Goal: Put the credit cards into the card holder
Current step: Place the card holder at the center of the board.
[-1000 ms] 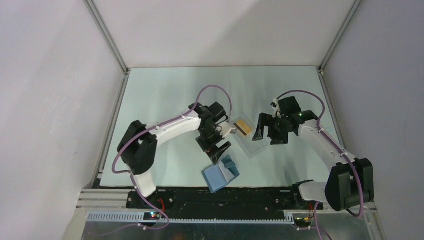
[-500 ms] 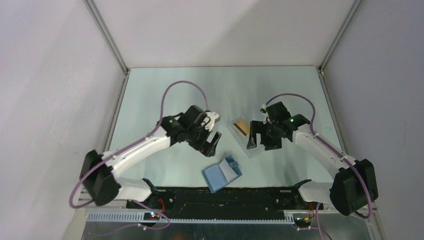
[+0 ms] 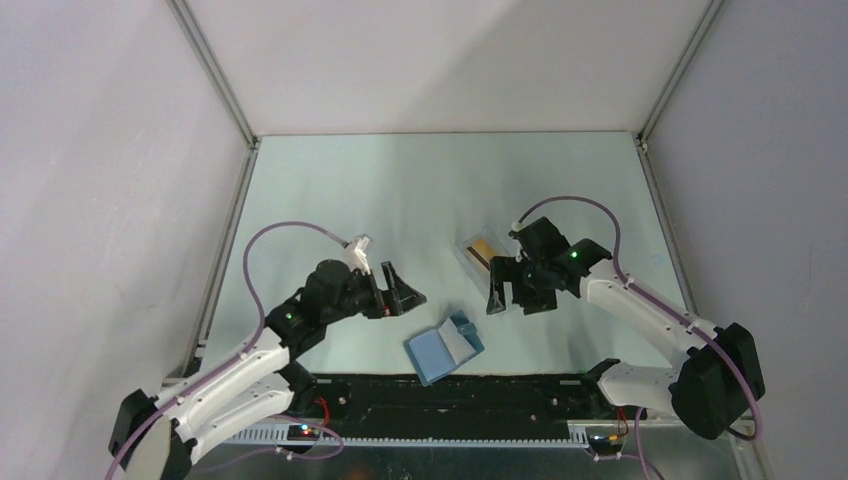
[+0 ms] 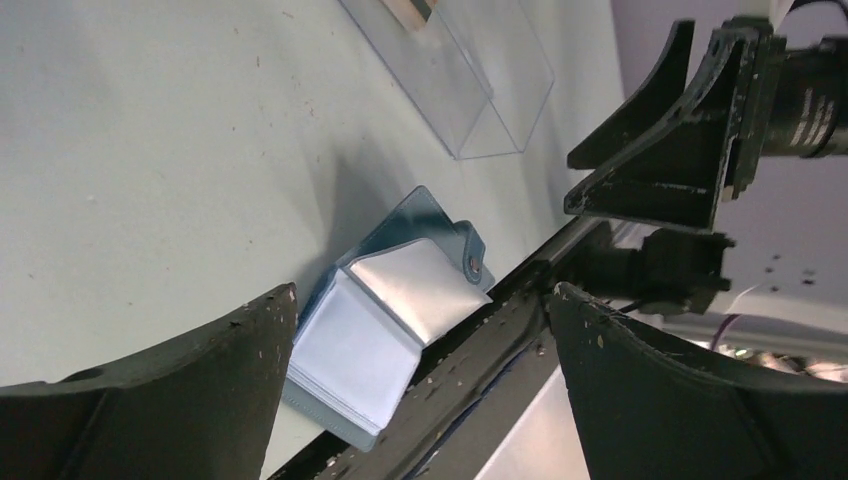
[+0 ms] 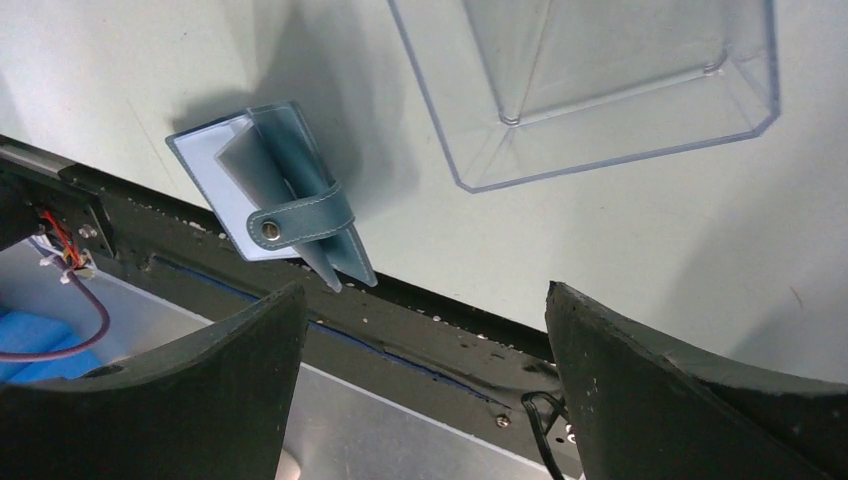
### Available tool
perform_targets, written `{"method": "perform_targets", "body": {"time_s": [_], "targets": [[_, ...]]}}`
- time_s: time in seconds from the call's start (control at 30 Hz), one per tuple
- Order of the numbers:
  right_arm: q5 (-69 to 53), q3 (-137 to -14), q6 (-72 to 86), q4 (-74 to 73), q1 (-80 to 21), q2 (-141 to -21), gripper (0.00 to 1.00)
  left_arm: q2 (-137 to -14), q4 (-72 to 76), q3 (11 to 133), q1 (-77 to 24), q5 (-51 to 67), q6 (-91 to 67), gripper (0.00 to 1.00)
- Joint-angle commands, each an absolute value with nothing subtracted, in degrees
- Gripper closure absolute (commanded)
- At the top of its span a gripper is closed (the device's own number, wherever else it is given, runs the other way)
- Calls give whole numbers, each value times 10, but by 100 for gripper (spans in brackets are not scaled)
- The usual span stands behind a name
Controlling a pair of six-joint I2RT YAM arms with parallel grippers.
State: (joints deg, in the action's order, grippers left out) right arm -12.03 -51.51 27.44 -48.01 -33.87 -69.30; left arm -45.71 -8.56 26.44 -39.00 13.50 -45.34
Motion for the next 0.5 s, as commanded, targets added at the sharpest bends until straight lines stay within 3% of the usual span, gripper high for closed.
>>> {"method": "perform_targets", "body": {"time_s": [0.0,0.2,0.47], "targets": [[-121,-522,302,-465,-355,-689,9,-412,47,216,-380,132,-573,0],[-180,-495,310,-441,-280,-709,17,-397,49,192,-380,134,-584,0],[-189,-499,300,-415,-179,-753,17,-426,49,202,-380,146,-571,1]]}}
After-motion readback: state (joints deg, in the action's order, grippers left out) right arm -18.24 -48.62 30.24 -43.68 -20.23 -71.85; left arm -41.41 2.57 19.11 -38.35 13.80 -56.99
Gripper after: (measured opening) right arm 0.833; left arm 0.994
